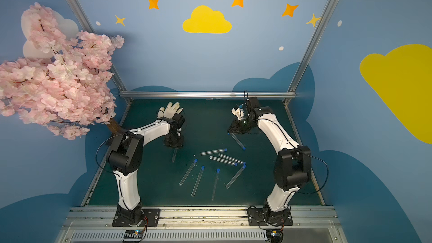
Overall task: Remove stoppers from test tubes
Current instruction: Place the test tube at the center of the board, then place the stopper at the center of the board.
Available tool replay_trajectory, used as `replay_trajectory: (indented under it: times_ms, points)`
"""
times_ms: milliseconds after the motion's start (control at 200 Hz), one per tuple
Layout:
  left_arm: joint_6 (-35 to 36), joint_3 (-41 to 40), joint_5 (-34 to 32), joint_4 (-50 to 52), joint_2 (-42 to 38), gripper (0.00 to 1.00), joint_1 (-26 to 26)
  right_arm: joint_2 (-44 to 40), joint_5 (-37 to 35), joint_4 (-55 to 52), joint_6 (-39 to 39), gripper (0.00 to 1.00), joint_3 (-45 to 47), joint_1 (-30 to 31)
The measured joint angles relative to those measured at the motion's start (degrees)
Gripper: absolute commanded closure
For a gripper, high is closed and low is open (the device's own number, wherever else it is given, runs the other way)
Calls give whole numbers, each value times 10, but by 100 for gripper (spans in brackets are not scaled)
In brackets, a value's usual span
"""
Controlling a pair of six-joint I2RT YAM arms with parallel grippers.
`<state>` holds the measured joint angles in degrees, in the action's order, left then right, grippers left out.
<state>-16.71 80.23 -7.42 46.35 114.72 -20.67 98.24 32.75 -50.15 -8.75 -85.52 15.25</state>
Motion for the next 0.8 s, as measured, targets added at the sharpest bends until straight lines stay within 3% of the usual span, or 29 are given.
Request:
replay_trajectory:
  times_ms: [350,801]
  points:
    - [7,1,35,11,-57,21,-1,0,-63,-22,22,100,16,-70]
    - [28,-23,57,3,-163,7,-14,35,-107,-23,43,100,71,-184]
